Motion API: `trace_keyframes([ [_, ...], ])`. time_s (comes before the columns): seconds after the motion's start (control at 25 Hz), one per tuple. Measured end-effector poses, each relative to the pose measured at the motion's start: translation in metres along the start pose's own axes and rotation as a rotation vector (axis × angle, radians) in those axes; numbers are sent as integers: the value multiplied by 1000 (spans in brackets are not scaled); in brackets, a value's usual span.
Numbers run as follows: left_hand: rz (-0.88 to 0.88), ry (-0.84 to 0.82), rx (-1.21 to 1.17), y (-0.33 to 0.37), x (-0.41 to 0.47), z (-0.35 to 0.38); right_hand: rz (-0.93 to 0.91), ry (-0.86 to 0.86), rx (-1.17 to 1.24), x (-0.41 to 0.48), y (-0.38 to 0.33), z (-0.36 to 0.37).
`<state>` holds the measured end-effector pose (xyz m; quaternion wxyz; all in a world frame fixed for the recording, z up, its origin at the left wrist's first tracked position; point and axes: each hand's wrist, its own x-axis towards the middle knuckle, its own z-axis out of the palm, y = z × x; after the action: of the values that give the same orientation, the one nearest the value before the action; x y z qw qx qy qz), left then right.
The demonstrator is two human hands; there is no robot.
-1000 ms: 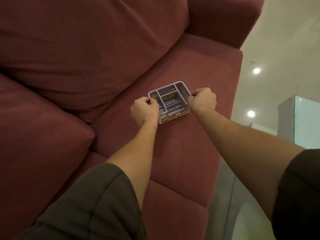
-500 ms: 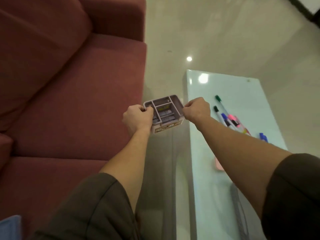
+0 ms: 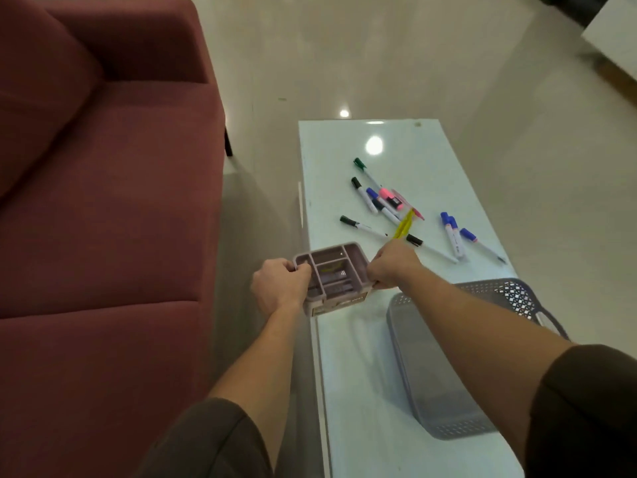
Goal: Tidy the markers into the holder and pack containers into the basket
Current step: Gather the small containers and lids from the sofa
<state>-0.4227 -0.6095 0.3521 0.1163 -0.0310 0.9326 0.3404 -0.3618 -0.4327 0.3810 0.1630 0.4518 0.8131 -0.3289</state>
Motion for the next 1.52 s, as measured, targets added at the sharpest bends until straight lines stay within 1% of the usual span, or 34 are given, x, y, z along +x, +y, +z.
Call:
trace_keyframes([
  [0.12,-35,-13,29,-14,-16,15,46,-106,-31,1,21,8],
  [0.2,-41,-25,29,-19,-22,24,55,-133,-77,6,31,12],
  [0.32,-34,-66,28,-17,-25,40,50,-96,-134,14,43,8],
  [0.6,1,-119,43,14,-7,73,78,5,-89,44,53,-14],
  [0.8,21,-160,22,31,13,92,93,17,-2,74,57,-26],
  [1.0,26,-221,31,39,21,113,183,-8,-30,89,72,-27],
  [1.12,42,-214,80,35,23,109,186,-20,-63,86,69,-27],
  [1.16,48,-191,99,35,24,101,158,17,-101,81,63,-29],
  [1.24,26,-111,98,34,32,72,57,155,-220,67,37,-31],
  [1.32,-4,-19,80,30,45,30,-60,276,-246,51,3,-35],
  [1.36,-32,54,66,19,55,-1,-143,297,-238,42,-22,-30],
  [1.44,-115,227,26,-23,71,-75,-303,254,-231,23,-77,-7],
  [1.52,-223,397,16,-85,79,-152,-412,178,-189,-3,-138,38],
])
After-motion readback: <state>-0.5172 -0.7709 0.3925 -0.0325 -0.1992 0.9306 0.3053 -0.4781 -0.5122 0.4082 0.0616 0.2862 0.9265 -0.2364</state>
